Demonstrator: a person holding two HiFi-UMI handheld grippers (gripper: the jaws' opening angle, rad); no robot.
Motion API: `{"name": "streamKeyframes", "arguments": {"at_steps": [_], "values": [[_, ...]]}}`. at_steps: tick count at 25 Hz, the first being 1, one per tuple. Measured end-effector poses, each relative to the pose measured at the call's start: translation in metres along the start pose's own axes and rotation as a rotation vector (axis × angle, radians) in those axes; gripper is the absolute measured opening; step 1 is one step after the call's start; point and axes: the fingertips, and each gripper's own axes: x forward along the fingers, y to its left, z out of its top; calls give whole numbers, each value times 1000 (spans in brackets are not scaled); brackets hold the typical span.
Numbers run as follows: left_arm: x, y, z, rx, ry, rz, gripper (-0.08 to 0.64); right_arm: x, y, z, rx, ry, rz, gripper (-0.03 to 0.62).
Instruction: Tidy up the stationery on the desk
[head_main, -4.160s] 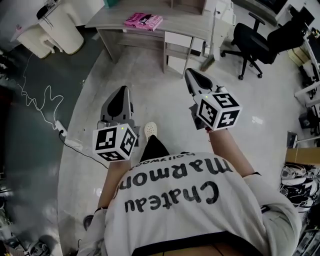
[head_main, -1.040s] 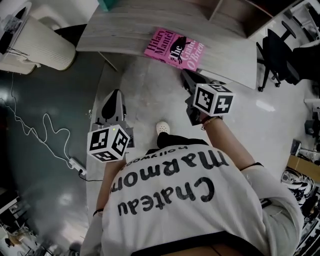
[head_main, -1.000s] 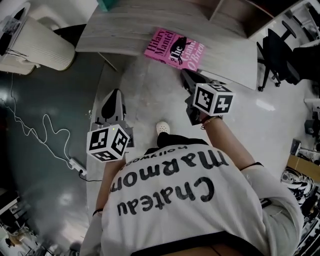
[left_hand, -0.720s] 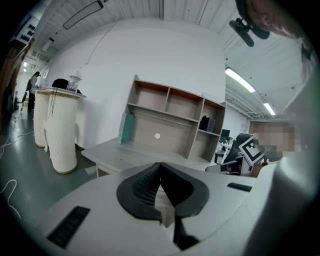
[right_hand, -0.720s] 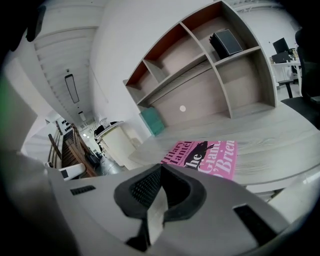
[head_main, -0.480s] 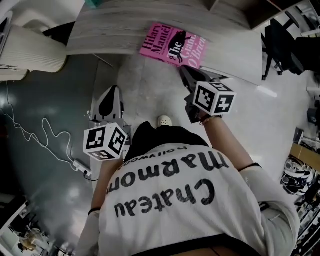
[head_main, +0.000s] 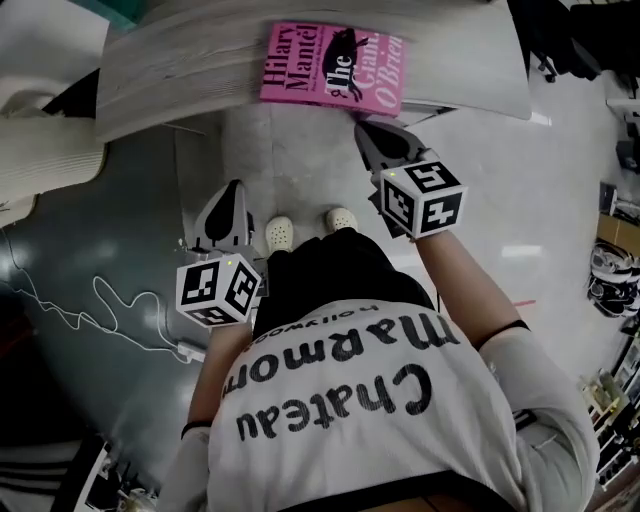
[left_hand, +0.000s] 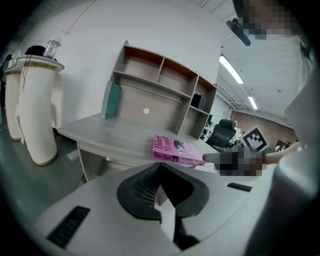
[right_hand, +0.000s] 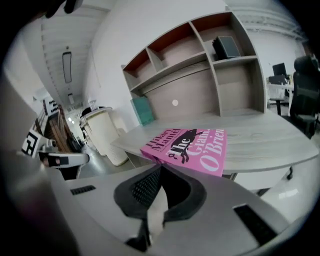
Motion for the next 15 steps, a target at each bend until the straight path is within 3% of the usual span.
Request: {"name": "streamKeyframes", "arguments": {"at_steps": [7, 15], "values": [[0, 46, -18, 65, 106, -118, 15, 18, 12, 4, -512, 108, -203, 39], [-7, 92, -22, 51, 118, -138, 15, 40, 15, 3, -759, 169, -404, 117]]}}
